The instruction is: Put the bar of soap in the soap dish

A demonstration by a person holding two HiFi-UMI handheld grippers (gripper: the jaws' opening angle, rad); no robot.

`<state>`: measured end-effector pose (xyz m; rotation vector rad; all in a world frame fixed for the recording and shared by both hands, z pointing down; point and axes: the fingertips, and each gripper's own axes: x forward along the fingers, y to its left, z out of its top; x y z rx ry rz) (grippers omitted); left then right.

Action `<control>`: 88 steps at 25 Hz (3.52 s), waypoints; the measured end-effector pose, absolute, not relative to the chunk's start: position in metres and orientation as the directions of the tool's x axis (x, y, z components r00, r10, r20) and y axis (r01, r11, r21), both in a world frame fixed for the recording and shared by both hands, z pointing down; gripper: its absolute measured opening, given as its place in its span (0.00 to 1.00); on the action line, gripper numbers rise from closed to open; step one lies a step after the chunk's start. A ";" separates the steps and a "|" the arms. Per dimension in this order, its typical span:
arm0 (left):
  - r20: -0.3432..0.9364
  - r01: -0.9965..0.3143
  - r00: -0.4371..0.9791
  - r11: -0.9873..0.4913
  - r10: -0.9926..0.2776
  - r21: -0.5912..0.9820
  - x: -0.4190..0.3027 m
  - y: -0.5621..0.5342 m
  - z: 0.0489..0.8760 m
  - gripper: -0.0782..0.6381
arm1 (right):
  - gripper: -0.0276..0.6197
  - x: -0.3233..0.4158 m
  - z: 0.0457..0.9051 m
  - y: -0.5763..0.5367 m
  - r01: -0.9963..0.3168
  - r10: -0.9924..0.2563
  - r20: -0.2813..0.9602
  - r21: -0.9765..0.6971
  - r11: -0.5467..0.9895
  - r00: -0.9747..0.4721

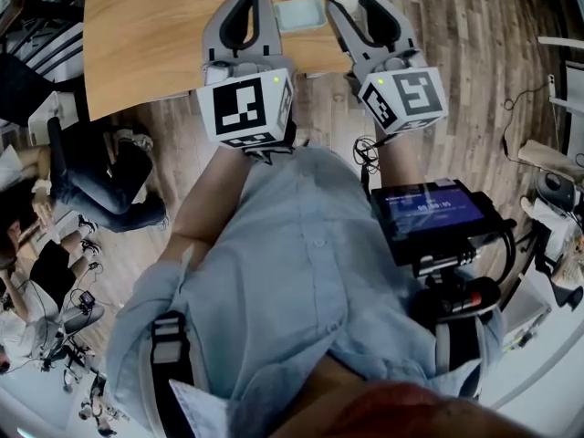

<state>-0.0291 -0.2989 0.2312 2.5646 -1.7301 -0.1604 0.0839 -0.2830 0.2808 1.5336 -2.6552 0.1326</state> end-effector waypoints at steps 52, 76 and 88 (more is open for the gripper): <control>0.112 -0.967 0.177 -0.152 -0.978 0.203 -0.066 -0.333 0.303 0.12 | 0.33 0.058 0.413 -0.303 -0.727 -0.647 0.368 -0.133 0.674 -0.668; 0.154 -0.971 0.157 -0.124 -0.976 0.202 -0.080 -0.324 0.299 0.12 | 0.33 0.036 0.425 -0.284 -0.668 -0.610 0.416 0.009 0.744 -0.674; 0.150 -0.974 0.139 -0.108 -0.979 0.199 -0.088 -0.324 0.297 0.12 | 0.33 0.022 0.441 -0.266 -0.392 -0.456 0.611 0.247 0.886 -0.646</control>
